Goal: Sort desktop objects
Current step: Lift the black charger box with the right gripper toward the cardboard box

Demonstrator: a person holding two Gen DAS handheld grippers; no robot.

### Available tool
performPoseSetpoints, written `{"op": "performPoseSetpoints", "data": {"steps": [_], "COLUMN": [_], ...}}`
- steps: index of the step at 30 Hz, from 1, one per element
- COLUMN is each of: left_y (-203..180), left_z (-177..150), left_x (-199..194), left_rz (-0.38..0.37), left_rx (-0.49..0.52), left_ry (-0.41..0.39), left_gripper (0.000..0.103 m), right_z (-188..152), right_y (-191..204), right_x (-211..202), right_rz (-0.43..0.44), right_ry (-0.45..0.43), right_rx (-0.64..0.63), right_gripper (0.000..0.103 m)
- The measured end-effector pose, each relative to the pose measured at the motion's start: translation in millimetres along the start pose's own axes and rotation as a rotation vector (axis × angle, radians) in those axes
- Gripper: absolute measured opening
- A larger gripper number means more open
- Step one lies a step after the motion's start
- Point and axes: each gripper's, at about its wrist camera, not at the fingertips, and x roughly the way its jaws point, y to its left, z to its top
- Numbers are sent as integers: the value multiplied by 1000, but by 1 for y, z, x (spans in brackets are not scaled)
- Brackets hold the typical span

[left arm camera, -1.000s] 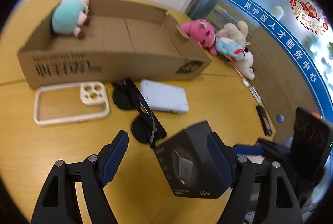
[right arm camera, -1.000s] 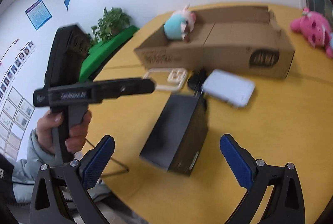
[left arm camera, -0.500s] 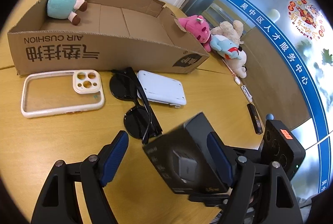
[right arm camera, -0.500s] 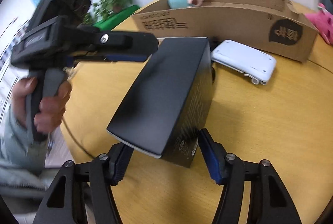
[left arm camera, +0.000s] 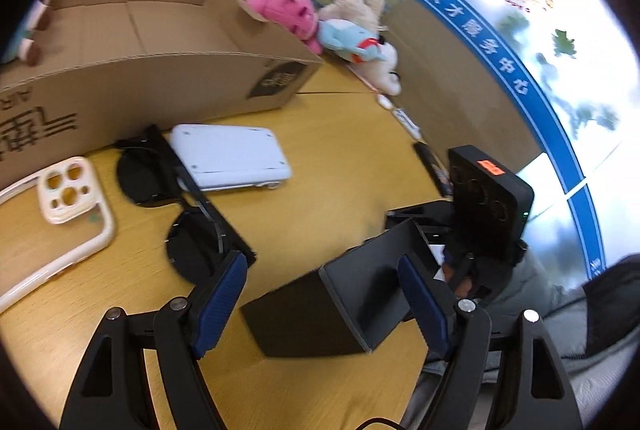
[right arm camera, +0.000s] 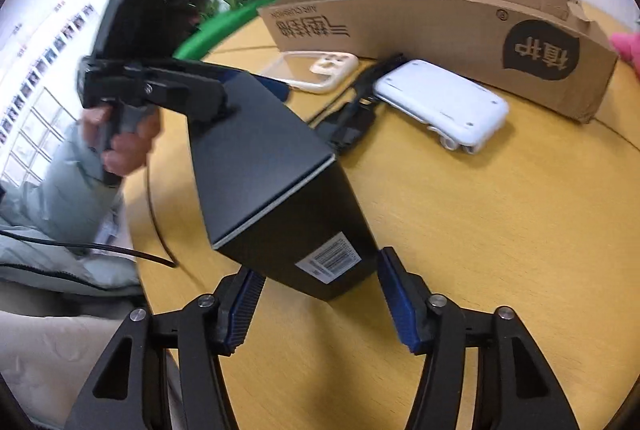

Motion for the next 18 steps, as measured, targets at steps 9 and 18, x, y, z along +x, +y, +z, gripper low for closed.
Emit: {"op": "performPoseSetpoints", "data": {"steps": [9, 18], "left_y": [3, 1], "left_z": [-11, -28], "left_x": [3, -31], "left_rz": [-122, -36], "left_rx": [35, 55], "left_ry": [23, -13], "left_gripper": [79, 78], "right_z": [14, 31], "right_y": [-17, -16], "right_x": [19, 9], "right_rz": [75, 88], "right_ry": [1, -31], "right_rx": [37, -10], "right_gripper": [36, 79]}}
